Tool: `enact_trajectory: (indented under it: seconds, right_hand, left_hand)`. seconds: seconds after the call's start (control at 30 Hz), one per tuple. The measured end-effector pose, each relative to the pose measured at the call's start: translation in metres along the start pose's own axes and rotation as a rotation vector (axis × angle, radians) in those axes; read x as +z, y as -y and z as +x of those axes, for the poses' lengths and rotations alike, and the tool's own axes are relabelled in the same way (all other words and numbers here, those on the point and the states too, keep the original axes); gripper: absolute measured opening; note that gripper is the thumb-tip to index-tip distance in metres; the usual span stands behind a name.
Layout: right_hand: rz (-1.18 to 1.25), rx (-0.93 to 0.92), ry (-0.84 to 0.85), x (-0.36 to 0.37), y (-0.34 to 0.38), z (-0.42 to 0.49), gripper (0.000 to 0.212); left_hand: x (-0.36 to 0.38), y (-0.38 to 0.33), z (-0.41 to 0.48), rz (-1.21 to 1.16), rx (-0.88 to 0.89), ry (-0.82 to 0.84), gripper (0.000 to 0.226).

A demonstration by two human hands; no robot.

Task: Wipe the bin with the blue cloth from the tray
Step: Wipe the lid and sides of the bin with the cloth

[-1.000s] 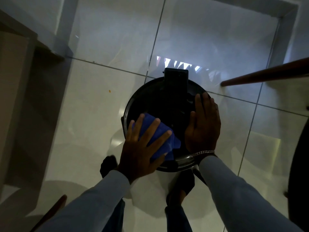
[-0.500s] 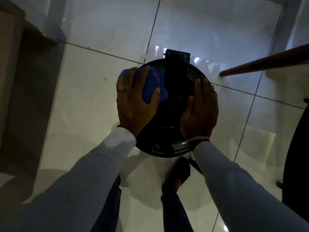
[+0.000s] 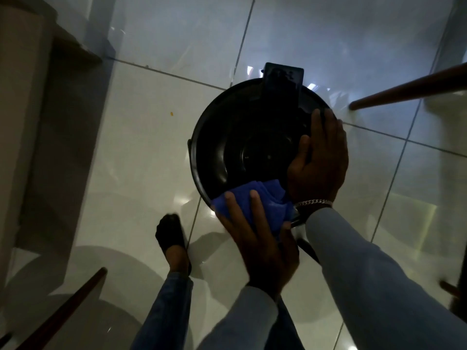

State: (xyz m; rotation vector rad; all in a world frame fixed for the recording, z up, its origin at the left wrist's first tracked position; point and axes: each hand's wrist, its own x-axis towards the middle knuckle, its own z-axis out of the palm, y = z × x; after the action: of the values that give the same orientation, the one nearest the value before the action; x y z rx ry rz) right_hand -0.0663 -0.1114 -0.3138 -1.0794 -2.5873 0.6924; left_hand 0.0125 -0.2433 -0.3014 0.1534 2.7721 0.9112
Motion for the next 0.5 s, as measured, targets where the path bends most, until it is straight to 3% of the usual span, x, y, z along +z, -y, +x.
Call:
enact_trajectory:
  seconds: [0.1, 0.27, 0.37, 0.43, 0.5]
  right_hand:
    - [0.009, 0.01, 0.021, -0.002, -0.002, -0.001, 0.046]
    - [0.111, 0.121, 0.137, -0.023, 0.012, -0.001, 0.047]
    - [0.148, 0.096, 0.003, -0.042, 0.029, -0.04, 0.047]
    - [0.062, 0.004, 0.026, -0.041, 0.048, -0.089, 0.052]
    - [-0.083, -0.016, 0.175, -0.033, 0.061, -0.128, 0.063]
  left_hand:
    - [-0.004, -0.02, -0.01, -0.061, -0.088, 0.051, 0.072]
    - [-0.068, -0.012, 0.016, -0.25, -0.083, 0.12, 0.065]
    - [-0.103, 0.003, 0.092, -0.232, 0.171, 0.153, 0.056]
    - [-0.109, 0.005, 0.141, -0.052, 0.407, 0.374, 0.055]
    - [-0.104, 0.01, 0.173, 0.226, 0.589, 0.62, 0.062]
